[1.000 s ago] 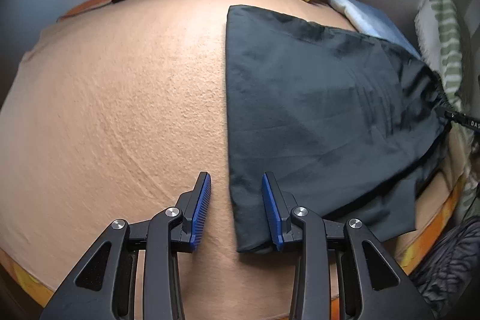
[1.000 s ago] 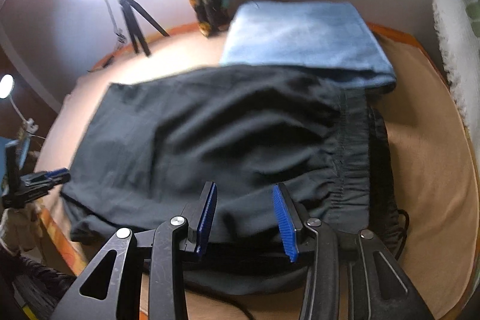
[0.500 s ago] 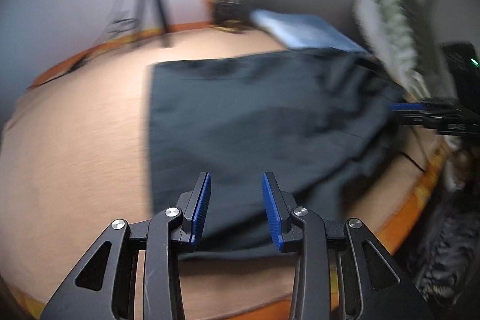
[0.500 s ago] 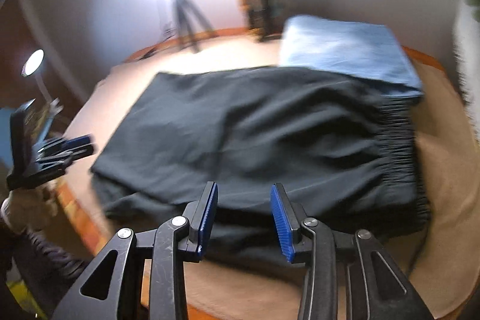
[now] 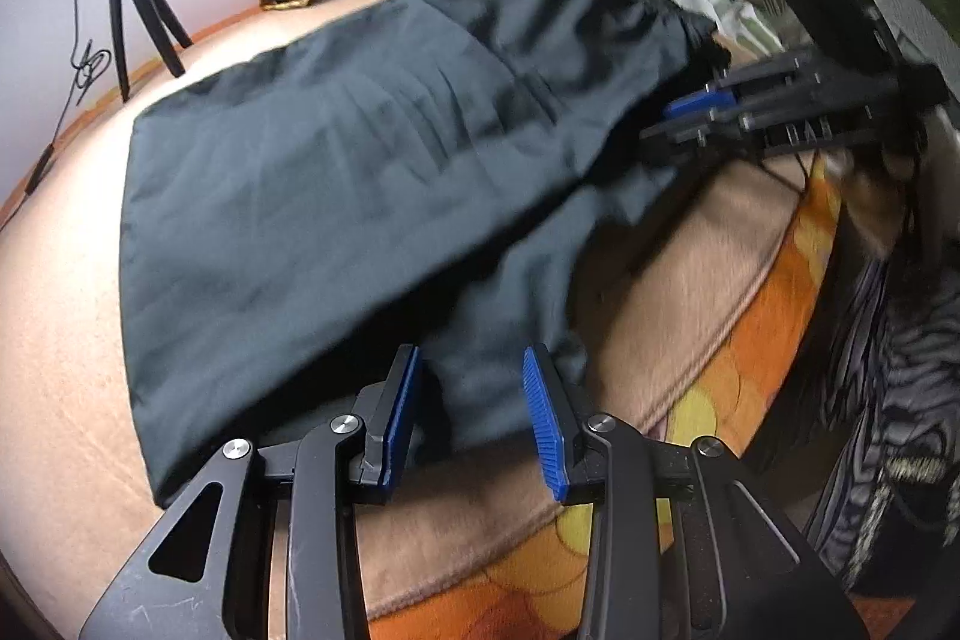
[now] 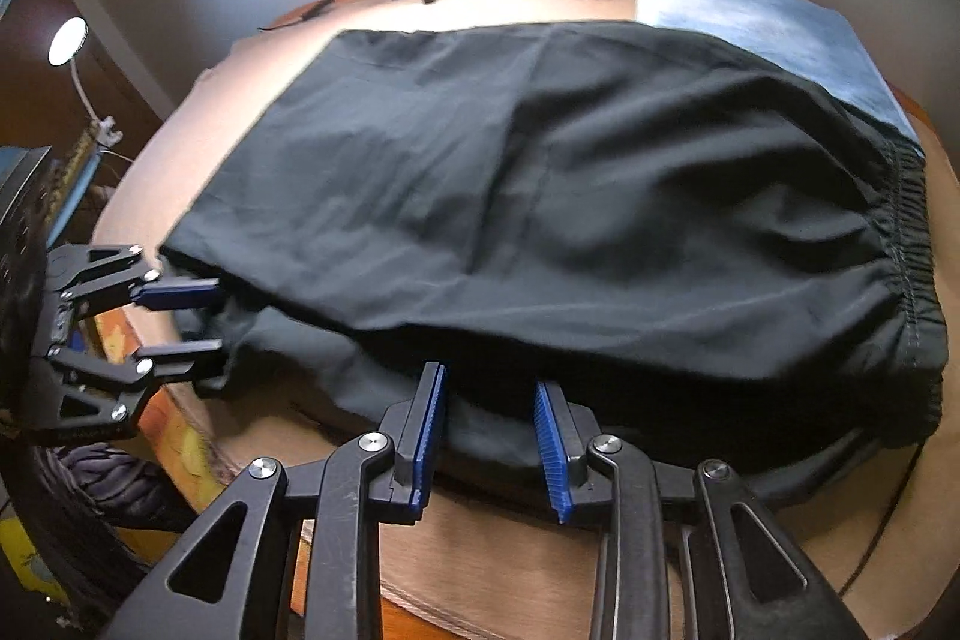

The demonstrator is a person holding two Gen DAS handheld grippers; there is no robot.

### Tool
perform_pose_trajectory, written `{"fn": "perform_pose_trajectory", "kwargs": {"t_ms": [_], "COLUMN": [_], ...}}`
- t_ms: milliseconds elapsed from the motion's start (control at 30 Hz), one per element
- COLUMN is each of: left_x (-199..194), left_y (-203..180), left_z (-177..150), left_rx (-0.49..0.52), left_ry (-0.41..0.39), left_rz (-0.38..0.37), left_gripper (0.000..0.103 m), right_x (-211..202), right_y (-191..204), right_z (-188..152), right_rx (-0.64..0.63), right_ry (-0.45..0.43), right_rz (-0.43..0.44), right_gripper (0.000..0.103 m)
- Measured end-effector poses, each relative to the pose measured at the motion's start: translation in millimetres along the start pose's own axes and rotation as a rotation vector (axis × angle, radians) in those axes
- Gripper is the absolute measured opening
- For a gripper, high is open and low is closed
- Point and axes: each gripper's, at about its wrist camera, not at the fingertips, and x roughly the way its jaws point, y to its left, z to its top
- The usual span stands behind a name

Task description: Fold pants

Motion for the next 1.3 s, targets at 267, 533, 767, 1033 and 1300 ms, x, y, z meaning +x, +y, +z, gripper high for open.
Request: {"fn": "perform_pose_trajectory", "kwargs": {"t_ms": [267,533,767,1033,1300], "left_x": [-22,-46,-53,-54,-53], "left_y": [1,16,35,78,130], "left_z": [-4,0,-5,-18,-38], "left_rx": [-0.018,-0.053,-0.090,-0.222,-0.453], "left_ry": [-0.035,-0.105,-0.118,-0.116,-0.137], "left_rz": [0.032,0.099,0.124,0.114,0.032], "left_gripper": [0.033,0.034,0.034,0.034,0.034], "right_x": [-29,-52,-34,3,46], "right_y": [4,36,72,111,147], "right_z": [3,41,76,120,152], "right_rx": [0.011,-0.023,-0.083,-0.084,-0.052], "right_ry": [-0.063,-0.138,-0.134,-0.065,0.015], "right_rz": [0.053,0.117,0.135,0.189,0.213], "right_gripper": [0.031,0.034,0.038,0.040,0.041]}}
